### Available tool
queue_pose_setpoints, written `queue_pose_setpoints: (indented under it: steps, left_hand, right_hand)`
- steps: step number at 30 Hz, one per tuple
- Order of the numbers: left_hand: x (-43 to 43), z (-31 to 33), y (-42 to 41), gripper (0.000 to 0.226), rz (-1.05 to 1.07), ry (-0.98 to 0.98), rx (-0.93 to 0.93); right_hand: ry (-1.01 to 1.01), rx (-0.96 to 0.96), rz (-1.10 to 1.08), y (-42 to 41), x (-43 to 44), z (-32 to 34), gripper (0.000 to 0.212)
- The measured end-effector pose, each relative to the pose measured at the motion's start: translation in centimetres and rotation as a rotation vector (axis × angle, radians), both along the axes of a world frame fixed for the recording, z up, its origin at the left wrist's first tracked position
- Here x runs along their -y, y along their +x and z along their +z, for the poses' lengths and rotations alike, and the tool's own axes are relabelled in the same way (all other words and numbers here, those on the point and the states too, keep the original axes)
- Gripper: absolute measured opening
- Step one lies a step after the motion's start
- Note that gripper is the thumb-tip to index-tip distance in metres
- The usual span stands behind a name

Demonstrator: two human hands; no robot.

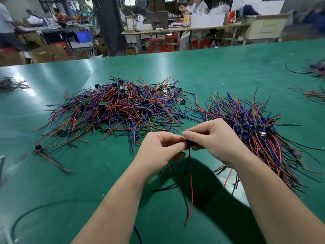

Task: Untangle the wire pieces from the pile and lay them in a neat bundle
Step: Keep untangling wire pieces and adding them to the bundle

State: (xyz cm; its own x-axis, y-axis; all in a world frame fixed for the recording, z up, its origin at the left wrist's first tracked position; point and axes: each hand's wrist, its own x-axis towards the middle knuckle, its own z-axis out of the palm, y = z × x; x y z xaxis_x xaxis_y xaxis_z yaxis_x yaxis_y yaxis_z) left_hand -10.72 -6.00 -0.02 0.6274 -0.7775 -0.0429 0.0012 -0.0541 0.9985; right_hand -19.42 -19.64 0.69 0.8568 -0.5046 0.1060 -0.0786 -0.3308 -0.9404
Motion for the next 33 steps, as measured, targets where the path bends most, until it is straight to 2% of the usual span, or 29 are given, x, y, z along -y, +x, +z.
queue_pose_setpoints:
  steps: [2, 3, 5, 7, 8, 10, 12, 14, 17, 19, 23, 26, 29, 33]
  left_hand:
    - [0.0, 0.0, 0.6, 0.014, 0.098, -0.001, 0.05]
    - [-0.1, -0.1, 1.2, 0.015, 0.204, 0.023, 0.145]
    - [-0.7, -0.2, 2.8, 0.013, 0.466, 0.179, 0.426]
    - [-1.8, -0.6, 4.3, 0.023, 0.648, 0.411, 0.646]
    - [-2.3, -0.8, 4.8, 0.031, 0.667, 0.539, 0.689]
    - [-2.6, -1.1, 5.2, 0.035, 0.605, 0.776, 0.687]
    - [-2.6, -1.7, 5.3, 0.029, 0.523, 0.851, 0.674]
    - [-2.4, -1.9, 5.4, 0.022, 0.506, 0.761, 0.659]
    - [-2.4, -1.6, 5.4, 0.015, 0.514, 0.521, 0.503]
    - [-2.2, -1.3, 5.2, 0.018, 0.535, 0.346, 0.377]
    - [-1.4, -0.4, 4.4, 0.025, 0.642, -0.173, 0.087]
    - [-0.9, 0.2, 3.9, 0.026, 0.672, -0.498, -0.071]
    - [-0.9, 0.8, 3.6, 0.024, 0.677, -0.653, -0.01]
    - [-0.9, 1.0, 3.1, 0.026, 0.663, -0.672, 0.219]
  right_hand:
    - [-0.015, 0.044, -0.065, 0.0, 0.2, 0.2, 0.018]
    - [-0.01, 0.071, -0.104, -0.1, 0.4, 0.3, 0.017]
    - [0.039, 0.117, -0.194, -0.5, 1.3, 0.8, 0.012]
    - [0.056, 0.138, -0.318, -1.1, 2.5, 1.2, 0.011]
    - [0.01, 0.122, -0.394, -1.5, 3.2, 1.2, 0.012]
    - [-0.213, -0.003, -0.542, -2.3, 4.6, 1.2, 0.013]
    - [-0.466, -0.168, -0.666, -2.9, 5.3, 1.1, 0.014]
    - [-0.561, -0.172, -0.692, -2.8, 5.1, 1.2, 0.024]
    - [-0.501, -0.04, -0.609, -1.9, 3.5, 1.5, 0.015]
    - [-0.447, -0.019, -0.526, -1.2, 2.4, 1.2, 0.012]
    - [-0.316, -0.013, -0.39, -0.3, 1.1, 0.4, 0.014]
    - [-0.102, 0.03, -0.282, -0.1, 0.6, 0.3, 0.02]
    - [0.053, 0.052, -0.207, 0.1, 0.2, 0.3, 0.021]
    - [0.187, 0.038, -0.1, 0.2, -0.4, 0.2, 0.018]
